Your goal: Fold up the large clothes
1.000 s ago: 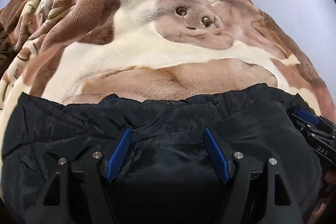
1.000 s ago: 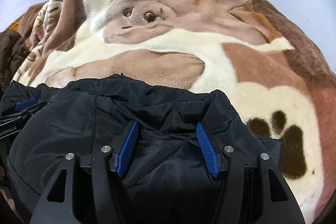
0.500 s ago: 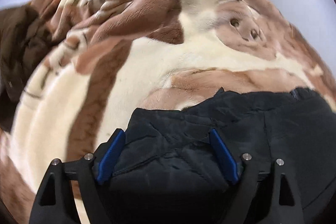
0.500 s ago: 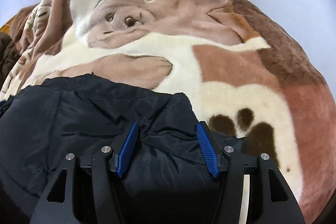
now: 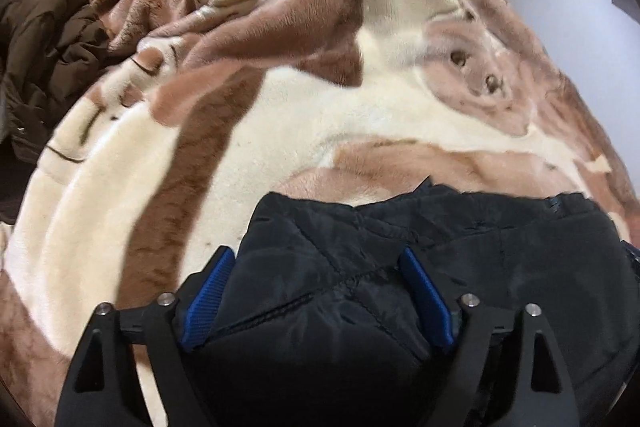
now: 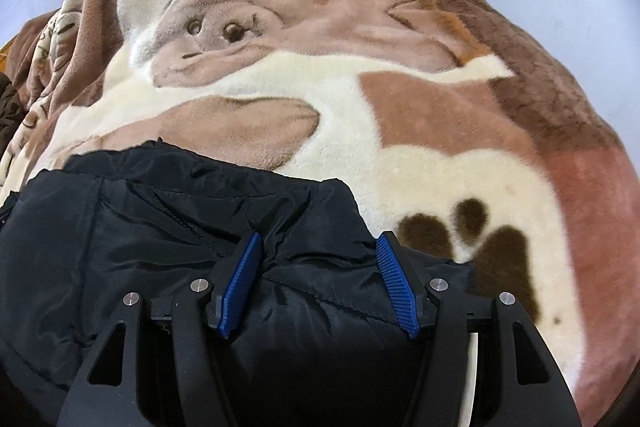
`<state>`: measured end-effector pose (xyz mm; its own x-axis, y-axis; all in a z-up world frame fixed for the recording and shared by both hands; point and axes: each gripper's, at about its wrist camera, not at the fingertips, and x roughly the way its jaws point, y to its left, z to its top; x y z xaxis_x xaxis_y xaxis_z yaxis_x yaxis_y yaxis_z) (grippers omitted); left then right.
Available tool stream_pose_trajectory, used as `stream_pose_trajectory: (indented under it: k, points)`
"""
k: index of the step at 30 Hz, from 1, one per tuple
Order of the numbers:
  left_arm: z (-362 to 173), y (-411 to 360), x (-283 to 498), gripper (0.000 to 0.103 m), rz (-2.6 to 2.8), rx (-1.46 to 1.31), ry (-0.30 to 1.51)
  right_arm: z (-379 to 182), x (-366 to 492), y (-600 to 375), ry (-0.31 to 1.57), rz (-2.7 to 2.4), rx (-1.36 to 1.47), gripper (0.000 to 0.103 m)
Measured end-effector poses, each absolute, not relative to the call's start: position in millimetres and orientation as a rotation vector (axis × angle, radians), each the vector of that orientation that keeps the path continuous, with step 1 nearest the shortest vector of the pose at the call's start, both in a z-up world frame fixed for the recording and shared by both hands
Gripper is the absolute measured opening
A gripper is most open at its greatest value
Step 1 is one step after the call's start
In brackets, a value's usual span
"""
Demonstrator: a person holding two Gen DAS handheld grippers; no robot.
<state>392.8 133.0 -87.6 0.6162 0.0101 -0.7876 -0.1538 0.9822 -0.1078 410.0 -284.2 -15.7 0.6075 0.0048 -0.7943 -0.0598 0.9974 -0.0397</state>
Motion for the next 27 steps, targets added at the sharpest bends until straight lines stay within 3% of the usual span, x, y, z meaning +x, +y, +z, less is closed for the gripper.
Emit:
stream_pose_trajectory:
  k: [8, 13, 22, 27]
  points:
    - [-17.9, 110.4, 356.1, 0.079, 0.060, -0.205, 0.770, 55.0, 355.9, -247.4, 0.753, 0.186, -0.030, 0.060]
    - [-10.4, 72.7, 339.7, 0.079, 0.069, -0.083, 0.715, 42.8, 336.2, -198.8, 0.763, 0.290, -0.107, 0.060]
    - [-46.6, 144.4, 349.3, 0.077, 0.253, -0.167, 0.858, 2.4, 354.5, -213.9, 0.884, 0.256, -0.109, 0.060]
    - [-17.6, 125.9, 326.2, 0.077, 0.196, -0.190, 0.735, 26.8, 339.3, -213.4, 0.827, 0.257, -0.082, 0.060]
